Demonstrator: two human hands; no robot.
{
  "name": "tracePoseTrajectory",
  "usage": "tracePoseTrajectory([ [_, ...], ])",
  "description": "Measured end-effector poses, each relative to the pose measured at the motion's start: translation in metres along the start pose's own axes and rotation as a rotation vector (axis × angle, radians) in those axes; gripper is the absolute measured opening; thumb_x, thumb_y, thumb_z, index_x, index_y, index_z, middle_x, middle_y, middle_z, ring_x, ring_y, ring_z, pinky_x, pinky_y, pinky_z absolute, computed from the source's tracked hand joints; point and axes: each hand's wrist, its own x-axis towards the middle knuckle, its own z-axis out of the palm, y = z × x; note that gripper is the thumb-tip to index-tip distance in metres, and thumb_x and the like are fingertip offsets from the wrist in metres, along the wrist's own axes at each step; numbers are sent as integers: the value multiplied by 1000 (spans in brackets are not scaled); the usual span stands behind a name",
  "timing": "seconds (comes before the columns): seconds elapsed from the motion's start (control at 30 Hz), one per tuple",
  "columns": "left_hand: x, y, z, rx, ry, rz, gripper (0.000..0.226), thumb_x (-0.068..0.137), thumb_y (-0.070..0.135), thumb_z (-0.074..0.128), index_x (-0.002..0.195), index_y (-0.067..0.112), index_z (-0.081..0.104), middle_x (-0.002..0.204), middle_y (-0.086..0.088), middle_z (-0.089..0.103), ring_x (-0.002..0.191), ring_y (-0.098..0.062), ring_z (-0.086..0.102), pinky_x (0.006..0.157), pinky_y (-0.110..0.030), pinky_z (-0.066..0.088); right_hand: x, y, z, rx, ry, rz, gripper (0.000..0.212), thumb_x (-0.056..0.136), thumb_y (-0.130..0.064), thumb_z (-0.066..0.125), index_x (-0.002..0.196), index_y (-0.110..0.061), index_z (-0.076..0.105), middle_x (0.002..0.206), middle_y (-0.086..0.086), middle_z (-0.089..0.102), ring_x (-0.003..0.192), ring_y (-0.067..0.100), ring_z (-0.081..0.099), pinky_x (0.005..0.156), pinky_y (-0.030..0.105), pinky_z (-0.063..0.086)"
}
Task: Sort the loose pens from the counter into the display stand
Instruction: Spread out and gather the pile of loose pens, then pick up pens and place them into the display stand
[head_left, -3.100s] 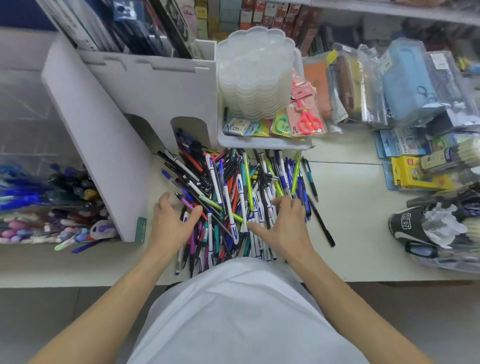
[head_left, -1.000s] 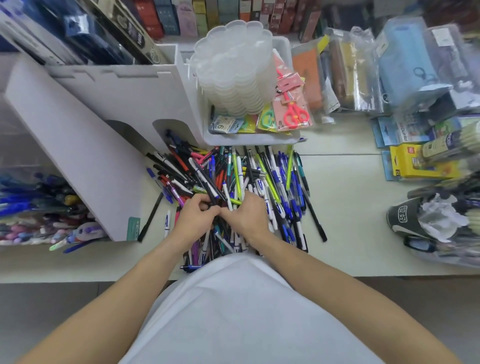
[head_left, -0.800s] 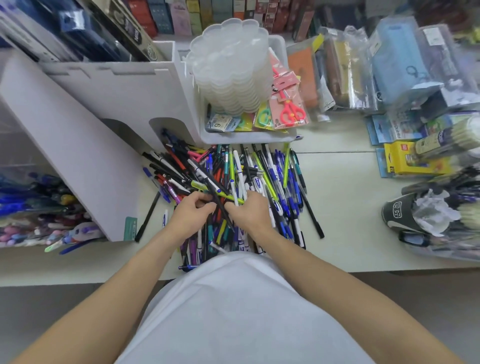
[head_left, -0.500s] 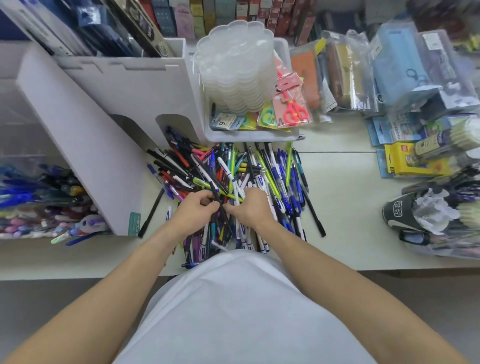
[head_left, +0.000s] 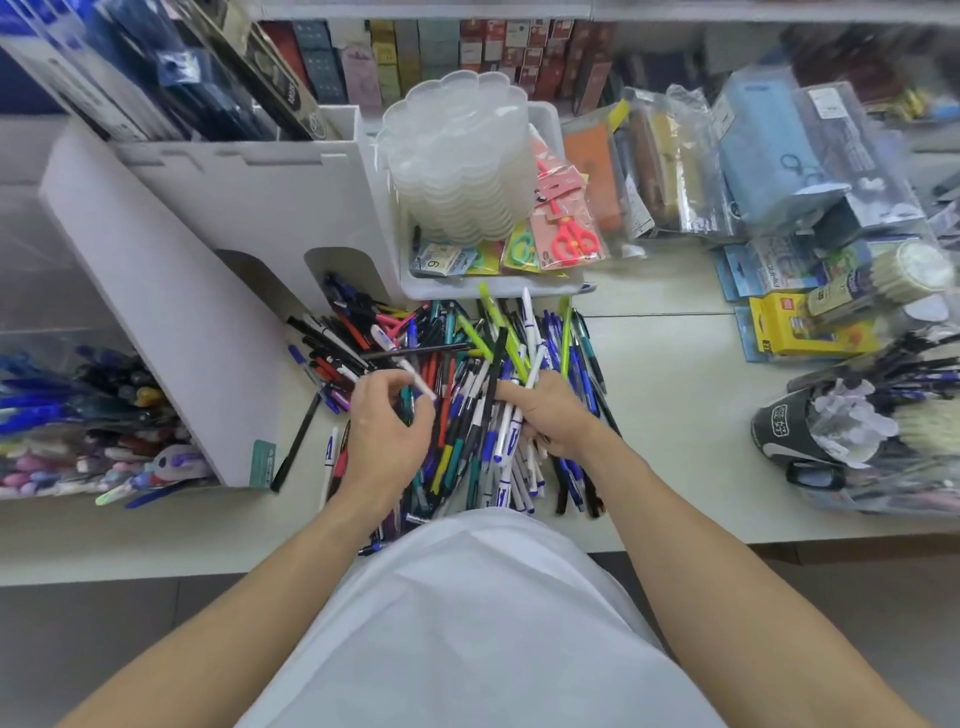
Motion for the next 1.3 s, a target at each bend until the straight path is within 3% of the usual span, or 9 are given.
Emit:
tracePoseTrajectory([
  [0.07, -3, 9, 5, -120, -154, -6, 34, 95, 34, 65, 125, 24, 52, 122, 8, 54, 109, -5, 56, 88, -18, 45, -2, -2, 3, 49, -51, -20, 46, 81, -36, 84, 90, 5, 63, 78, 39, 58, 63, 34, 50, 49, 35, 35],
  [0.17, 1, 23, 15, -203, -476, -104, 61, 93, 47, 63, 142, 18, 42, 133, 7, 54, 117, -5, 54, 88, -13, 43, -6, -8, 2, 70, -79, -33, 30, 93, -22, 74, 87, 7, 65, 57, 12, 59, 44, 22, 50, 39, 28, 33],
  [0.3, 10, 34, 31, -398, -746, -345, 69, 83, 50, 69, 141, 23, 42, 136, 5, 51, 126, -14, 48, 106, -37, 37, -11, -12, 1, 69, -78, -33, 34, 97, -19, 69, 73, -2, 51, 63, 10, 43, 46, 23, 39, 41, 29, 33],
  [0.4, 11, 32, 40, -470, -859, -382, 54, 85, 38, 73, 131, 15, 55, 121, -5, 68, 113, -21, 64, 93, -42, 54, -12, -7, 1, 61, -157, -73, 50, 90, -35, 75, 76, 9, 56, 65, 12, 43, 53, 24, 38, 49, 38, 31],
  [0.53, 5, 27, 51, -391, -918, -295, 39, 88, 26, 73, 120, 6, 63, 103, -12, 74, 96, -19, 71, 86, -34, 55, -15, 2, -5, 106, -150, -67, 42, 101, -32, 61, 103, 10, 69, 90, 25, 71, 78, 35, 70, 68, 41, 61],
  [0.67, -2, 23, 60, -341, -869, -269, 29, 88, 18, 76, 116, 13, 69, 102, -15, 74, 89, -26, 69, 92, -45, 54, -15, 9, -8, 98, -87, -29, 43, 103, -38, 58, 111, 2, 70, 110, 23, 74, 106, 36, 71, 100, 53, 54],
  [0.9, -3, 29, 63, -275, -839, -275, 4, 89, 0, 63, 88, 4, 65, 73, -14, 63, 61, -21, 60, 57, -27, 52, -15, 16, -26, 11, 1, -161, 39, 101, -36, 61, 95, 2, 68, 80, 12, 69, 66, 13, 66, 65, 31, 53],
  [1.07, 1, 28, 67, -292, -879, -275, 6, 93, 7, 62, 91, 2, 61, 64, -14, 59, 58, -27, 56, 57, -33, 49, -12, 18, -27, 9, 49, -247, 51, 85, -65, 66, 87, -14, 63, 91, 16, 72, 86, 33, 71, 80, 55, 59],
  [1.3, 8, 23, 65, -366, -895, -299, 24, 100, 31, 59, 95, 12, 47, 60, 1, 32, 50, -16, 29, 48, -26, 35, -4, 15, -32, 93, 169, -281, 20, 103, -34, 58, 98, -15, 63, 84, -4, 64, 77, 10, 59, 78, 36, 47],
])
